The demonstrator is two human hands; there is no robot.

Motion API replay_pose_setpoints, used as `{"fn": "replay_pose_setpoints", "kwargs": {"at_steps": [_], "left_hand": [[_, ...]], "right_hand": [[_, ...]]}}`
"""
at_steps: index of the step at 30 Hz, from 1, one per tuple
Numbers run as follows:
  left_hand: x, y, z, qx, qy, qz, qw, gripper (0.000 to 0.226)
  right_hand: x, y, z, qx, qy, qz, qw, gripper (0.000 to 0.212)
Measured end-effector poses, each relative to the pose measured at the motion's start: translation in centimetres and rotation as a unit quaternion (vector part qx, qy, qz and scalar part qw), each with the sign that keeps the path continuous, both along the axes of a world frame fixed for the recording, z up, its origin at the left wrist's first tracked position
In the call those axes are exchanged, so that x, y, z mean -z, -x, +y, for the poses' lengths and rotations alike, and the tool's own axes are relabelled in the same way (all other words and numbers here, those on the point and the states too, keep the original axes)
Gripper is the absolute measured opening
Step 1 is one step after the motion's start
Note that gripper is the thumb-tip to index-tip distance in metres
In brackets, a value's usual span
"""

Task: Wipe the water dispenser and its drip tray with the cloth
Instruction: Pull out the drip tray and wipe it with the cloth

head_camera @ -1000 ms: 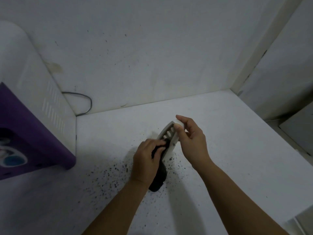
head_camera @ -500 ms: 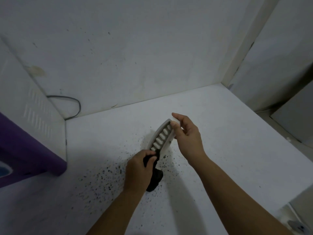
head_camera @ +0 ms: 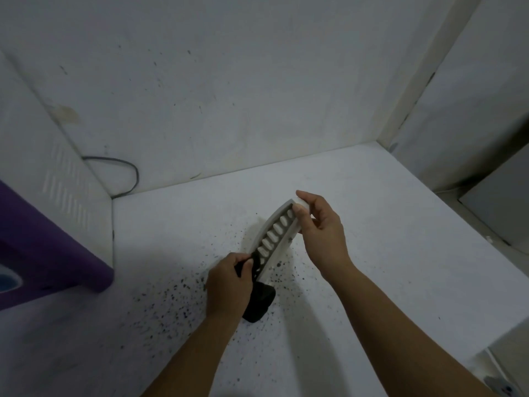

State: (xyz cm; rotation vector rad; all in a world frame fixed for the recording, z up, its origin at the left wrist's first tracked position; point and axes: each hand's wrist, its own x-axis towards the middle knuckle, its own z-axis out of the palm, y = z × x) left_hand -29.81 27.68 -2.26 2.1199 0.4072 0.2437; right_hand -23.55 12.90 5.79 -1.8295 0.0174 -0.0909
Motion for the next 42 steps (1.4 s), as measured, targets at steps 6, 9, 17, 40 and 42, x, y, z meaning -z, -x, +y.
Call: {"fn": "replay_pose_setpoints", "kwargs": {"at_steps": [6, 9, 17, 40, 42], "left_hand": [[1.6, 0.3, 1.1, -0.013, -0.039, 0.079, 0.996, 0.011], [1.6, 0.6, 0.9, -0.018, -0.051, 0.082, 0.995, 0.010], [0.7, 1.2, 0.2, 0.004, -0.032, 0.089, 0.996, 0.011], [-6.7, -2.6, -2.6, 0.022, 0.044, -0.214, 0.976, 0.004], [-5.5, -2.0, -2.1, 0.048, 0.023, -0.206, 0.977, 0.006]], "right_hand": [[-0.1, 0.5, 0.8, -0.006, 0.000, -0.016, 1.000, 0.021], [-0.3, 0.5, 1.1, -0.011, 0.006, -0.017, 1.000, 0.021], [-0.4, 1.0, 1.2, -0.001, 0.004, -0.024, 1.000, 0.019], [-0.3, 1.6, 1.1, -0.024, 0.009, -0.037, 0.999, 0.021], [-0.4, 1.6, 1.0, -0.022, 0.007, -0.032, 0.999, 0.021]]}}
